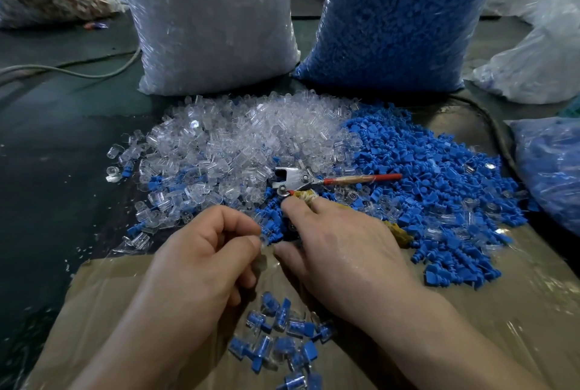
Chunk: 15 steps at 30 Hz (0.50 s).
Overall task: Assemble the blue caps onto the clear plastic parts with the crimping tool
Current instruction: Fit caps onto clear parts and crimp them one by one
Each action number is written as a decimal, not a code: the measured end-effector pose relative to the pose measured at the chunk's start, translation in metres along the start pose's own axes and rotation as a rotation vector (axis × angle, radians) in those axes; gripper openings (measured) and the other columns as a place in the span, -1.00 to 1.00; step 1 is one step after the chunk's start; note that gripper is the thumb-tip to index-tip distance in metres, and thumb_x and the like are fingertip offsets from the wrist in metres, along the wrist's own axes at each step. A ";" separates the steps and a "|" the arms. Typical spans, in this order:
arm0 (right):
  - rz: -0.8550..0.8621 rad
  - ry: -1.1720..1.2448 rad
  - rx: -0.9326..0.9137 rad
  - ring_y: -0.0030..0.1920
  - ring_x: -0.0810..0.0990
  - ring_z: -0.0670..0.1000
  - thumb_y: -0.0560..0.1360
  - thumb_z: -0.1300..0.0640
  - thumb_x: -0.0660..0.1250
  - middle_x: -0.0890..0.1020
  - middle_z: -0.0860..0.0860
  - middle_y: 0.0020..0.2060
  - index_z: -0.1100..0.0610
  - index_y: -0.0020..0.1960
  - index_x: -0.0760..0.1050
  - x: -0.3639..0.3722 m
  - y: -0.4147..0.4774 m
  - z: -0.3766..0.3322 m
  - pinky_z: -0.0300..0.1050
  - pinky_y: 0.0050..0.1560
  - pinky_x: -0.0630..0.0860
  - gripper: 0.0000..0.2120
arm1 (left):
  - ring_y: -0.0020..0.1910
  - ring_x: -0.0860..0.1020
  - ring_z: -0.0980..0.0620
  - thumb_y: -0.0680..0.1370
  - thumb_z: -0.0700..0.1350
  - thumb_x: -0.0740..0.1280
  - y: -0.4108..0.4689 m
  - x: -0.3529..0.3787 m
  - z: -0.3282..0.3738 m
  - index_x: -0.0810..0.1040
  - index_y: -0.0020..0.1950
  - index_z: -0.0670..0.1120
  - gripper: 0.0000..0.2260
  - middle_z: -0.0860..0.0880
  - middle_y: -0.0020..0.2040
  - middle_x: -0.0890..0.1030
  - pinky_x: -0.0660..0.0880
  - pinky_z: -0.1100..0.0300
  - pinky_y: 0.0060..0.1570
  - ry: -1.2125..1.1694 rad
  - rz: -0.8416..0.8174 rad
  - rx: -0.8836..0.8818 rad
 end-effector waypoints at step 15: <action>0.006 0.034 -0.050 -0.28 0.39 0.00 0.61 0.00 0.17 0.39 -0.12 -0.24 -0.08 -0.04 0.32 0.001 -0.001 0.005 -0.13 -0.45 0.20 -0.94 | -0.55 0.50 0.16 0.51 -0.13 0.38 0.001 0.000 -0.005 0.62 -0.14 0.22 -0.80 -0.03 -0.44 0.62 0.41 0.37 -0.54 -0.001 -0.011 -0.016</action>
Point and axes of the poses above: each hand's wrist, its own y-axis towards the middle knuckle, its own x-axis out of the palm, z = x × y, the point moved 4 cm from there along y, towards the middle knuckle
